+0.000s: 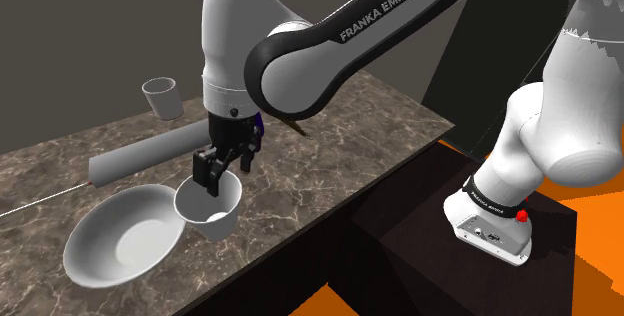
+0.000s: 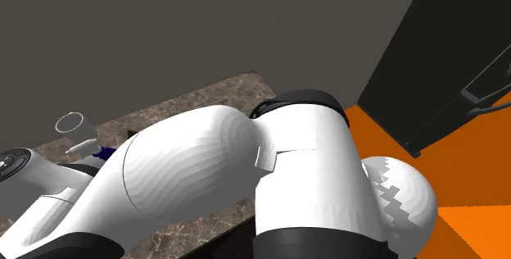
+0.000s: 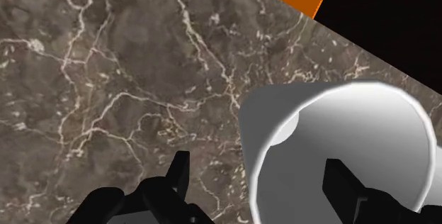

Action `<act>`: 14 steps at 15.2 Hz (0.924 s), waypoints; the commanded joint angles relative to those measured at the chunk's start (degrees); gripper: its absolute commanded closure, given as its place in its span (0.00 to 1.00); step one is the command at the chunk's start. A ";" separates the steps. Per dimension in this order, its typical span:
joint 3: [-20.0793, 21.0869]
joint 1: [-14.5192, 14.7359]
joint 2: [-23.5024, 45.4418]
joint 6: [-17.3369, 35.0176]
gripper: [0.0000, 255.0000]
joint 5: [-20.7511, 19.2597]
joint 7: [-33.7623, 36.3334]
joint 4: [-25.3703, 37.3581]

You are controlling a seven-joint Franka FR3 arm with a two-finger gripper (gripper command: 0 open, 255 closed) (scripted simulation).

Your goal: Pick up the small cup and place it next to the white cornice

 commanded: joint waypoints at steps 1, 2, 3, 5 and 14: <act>0.00 0.00 0.01 0.00 0.00 0.00 0.00 0.00; 0.00 -0.01 -0.01 0.02 0.00 0.01 -0.02 -0.03; 0.01 -0.33 -1.27 -1.57 0.00 0.34 -0.24 0.30; -0.02 -0.92 -3.62 -4.83 0.00 0.93 -0.64 1.19; -0.06 -1.13 -4.49 -6.14 0.00 1.14 -0.78 1.63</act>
